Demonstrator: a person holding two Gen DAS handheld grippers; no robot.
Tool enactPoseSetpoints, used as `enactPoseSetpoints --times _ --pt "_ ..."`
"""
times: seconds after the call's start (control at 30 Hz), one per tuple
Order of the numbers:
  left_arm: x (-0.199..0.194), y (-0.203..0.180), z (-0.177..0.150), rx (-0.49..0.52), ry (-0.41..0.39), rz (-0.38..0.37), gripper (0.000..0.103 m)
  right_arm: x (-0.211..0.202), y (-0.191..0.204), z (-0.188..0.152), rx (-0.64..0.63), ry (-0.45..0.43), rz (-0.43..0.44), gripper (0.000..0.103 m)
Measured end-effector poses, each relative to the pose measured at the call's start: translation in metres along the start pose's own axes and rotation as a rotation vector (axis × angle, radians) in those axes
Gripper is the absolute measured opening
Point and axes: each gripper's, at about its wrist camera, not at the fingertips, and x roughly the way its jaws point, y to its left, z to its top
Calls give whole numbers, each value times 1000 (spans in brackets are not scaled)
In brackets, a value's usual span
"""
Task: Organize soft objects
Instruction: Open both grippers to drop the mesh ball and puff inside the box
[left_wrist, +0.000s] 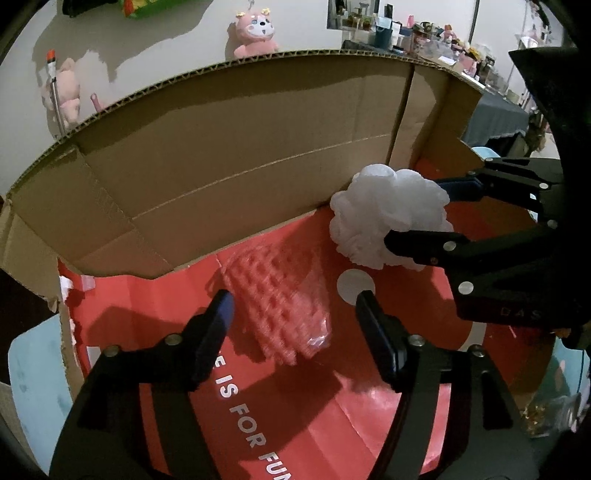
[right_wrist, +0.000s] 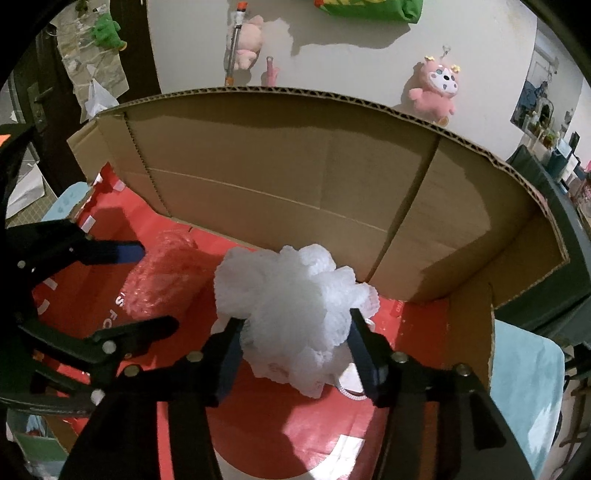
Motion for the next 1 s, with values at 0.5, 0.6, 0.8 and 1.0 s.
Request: enactPoseSetpoints --times 0.5,0.6,0.8,1.0 --pt "-25 2 3 -25 -34 5 72 -19 -4 -1 5 -6 -13 78" --pt "-45 1 1 -39 -69 -2 78 -35 -5 -1 16 -32 -16 84" --pt "-96 -4 -6 -62 -159 3 80 -78 -5 -4 32 -99 -22 91" --pt "-164 -18 -31 -82 -305 -7 96 -150 11 -20 32 -225 -34 101"
